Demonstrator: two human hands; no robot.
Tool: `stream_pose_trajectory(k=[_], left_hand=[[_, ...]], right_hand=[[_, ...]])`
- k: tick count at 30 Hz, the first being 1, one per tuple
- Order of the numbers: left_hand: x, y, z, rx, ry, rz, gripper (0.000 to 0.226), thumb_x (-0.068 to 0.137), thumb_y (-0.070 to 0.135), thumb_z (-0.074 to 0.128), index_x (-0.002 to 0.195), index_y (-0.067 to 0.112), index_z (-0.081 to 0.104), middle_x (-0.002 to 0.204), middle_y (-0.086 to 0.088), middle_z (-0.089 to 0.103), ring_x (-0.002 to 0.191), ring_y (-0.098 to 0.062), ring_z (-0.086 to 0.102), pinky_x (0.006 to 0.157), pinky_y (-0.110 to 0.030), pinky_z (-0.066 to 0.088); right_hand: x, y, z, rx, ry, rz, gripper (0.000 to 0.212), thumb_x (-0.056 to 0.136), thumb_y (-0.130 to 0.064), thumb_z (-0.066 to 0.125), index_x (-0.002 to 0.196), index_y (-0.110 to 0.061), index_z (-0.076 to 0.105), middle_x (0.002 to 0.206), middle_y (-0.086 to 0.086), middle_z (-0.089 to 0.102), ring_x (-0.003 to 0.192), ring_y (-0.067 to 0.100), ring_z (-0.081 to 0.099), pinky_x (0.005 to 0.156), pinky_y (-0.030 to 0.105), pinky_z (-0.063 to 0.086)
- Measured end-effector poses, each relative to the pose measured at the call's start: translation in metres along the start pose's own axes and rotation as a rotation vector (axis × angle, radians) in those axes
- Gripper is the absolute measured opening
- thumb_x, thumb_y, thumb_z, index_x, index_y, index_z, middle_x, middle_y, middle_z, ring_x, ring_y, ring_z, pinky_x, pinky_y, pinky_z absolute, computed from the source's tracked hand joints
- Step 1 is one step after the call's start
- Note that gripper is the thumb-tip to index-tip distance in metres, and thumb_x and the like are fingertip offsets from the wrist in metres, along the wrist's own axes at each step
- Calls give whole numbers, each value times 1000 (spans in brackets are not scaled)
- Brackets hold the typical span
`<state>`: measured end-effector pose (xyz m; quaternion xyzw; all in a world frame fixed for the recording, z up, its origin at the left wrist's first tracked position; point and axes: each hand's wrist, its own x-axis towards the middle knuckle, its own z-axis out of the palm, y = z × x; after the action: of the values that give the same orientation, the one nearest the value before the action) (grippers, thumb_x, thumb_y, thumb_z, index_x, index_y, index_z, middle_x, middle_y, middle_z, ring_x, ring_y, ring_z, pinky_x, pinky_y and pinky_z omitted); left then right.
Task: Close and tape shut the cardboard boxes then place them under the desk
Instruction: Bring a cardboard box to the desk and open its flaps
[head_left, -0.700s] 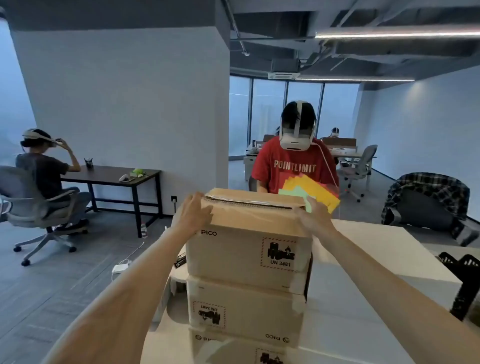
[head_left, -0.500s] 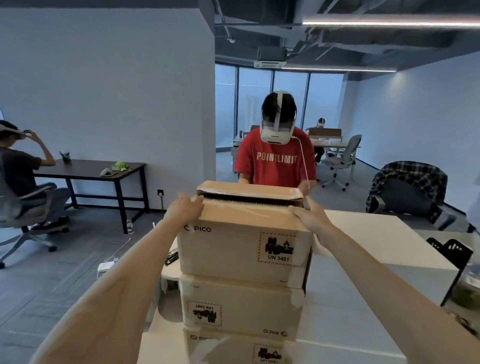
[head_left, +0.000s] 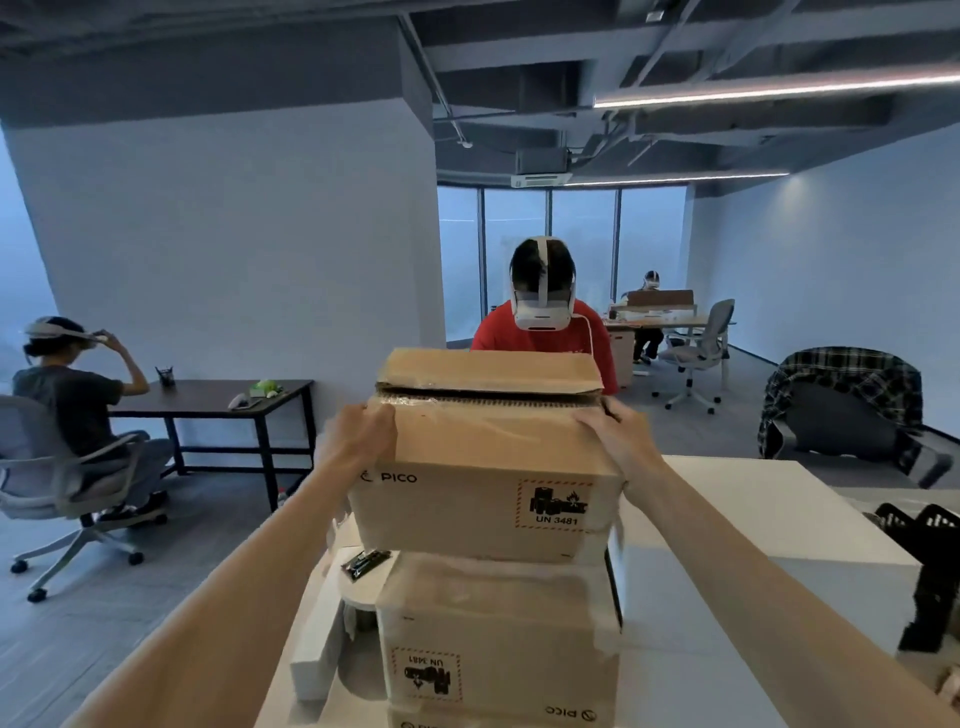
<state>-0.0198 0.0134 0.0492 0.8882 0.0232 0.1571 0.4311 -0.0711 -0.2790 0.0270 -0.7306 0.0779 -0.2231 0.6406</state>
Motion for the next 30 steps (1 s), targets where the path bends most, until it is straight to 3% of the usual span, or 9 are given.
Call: stream_pose_trajectory(k=[4, 7, 11, 16, 19, 21, 24, 26, 30], left_hand=[[-25, 40, -27, 6, 120, 113, 35, 83, 35, 31, 72, 10, 55, 71, -8, 57, 74, -29, 58, 62, -33, 39], [-49, 73, -33, -112, 207, 145, 32, 91, 34, 40, 86, 9, 58, 79, -9, 60, 69, -21, 54, 63, -33, 41], [-84, 123, -15, -183, 230, 252, 46, 78, 47, 35, 95, 13, 59, 79, -7, 61, 77, -28, 60, 73, -40, 52], [-130, 192, 46, -248, 150, 312, 54, 79, 57, 31, 108, 21, 59, 87, -6, 63, 82, -30, 62, 77, -48, 55], [-166, 232, 94, -272, 110, 391, 45, 83, 55, 30, 100, 22, 57, 89, -4, 60, 86, -30, 57, 79, -42, 49], [-191, 254, 127, -314, 57, 443, 39, 88, 50, 31, 99, 22, 56, 88, -2, 60, 82, -26, 55, 72, -38, 46], [-229, 281, 183, -260, -48, 556, 51, 81, 53, 21, 96, 17, 54, 89, -2, 60, 78, -22, 54, 60, -28, 38], [-260, 300, 217, -325, -150, 518, 52, 78, 51, 27, 100, 14, 56, 94, -5, 61, 87, -27, 53, 69, -34, 39], [-319, 326, 273, -364, -311, 483, 42, 88, 45, 35, 103, 13, 58, 97, -5, 59, 92, -27, 51, 79, -39, 39]], right_hand=[[-12, -53, -21, 134, 9, -121, 7, 92, -22, 64, 97, -27, 67, 98, -6, 65, 87, 11, 59, 69, 23, 46], [-19, -82, -55, 150, 17, -195, 12, 94, -20, 62, 102, -29, 60, 92, -18, 59, 82, 0, 53, 64, 15, 40], [-34, -100, -123, 183, 70, -258, 18, 93, -19, 64, 103, -33, 63, 98, -18, 64, 90, 4, 59, 72, 18, 45], [-64, -106, -237, 218, 180, -272, 29, 91, -18, 65, 119, -20, 66, 115, -3, 69, 102, 16, 65, 89, 31, 53], [-88, -97, -308, 240, 269, -295, 24, 92, -13, 63, 114, -21, 69, 110, -3, 72, 96, 15, 67, 82, 27, 55], [-106, -87, -354, 236, 343, -294, 25, 90, -12, 64, 110, -26, 71, 109, -4, 72, 97, 16, 67, 82, 28, 54], [-135, -66, -418, 248, 464, -263, 26, 90, -11, 66, 103, -32, 69, 102, -10, 71, 92, 11, 66, 79, 21, 54], [-156, -49, -458, 222, 520, -240, 30, 90, -13, 66, 116, -29, 68, 101, -13, 70, 89, 5, 65, 72, 15, 53], [-195, -15, -524, 194, 638, -168, 43, 89, -14, 67, 130, -23, 63, 114, -4, 70, 95, 11, 67, 76, 22, 54]])
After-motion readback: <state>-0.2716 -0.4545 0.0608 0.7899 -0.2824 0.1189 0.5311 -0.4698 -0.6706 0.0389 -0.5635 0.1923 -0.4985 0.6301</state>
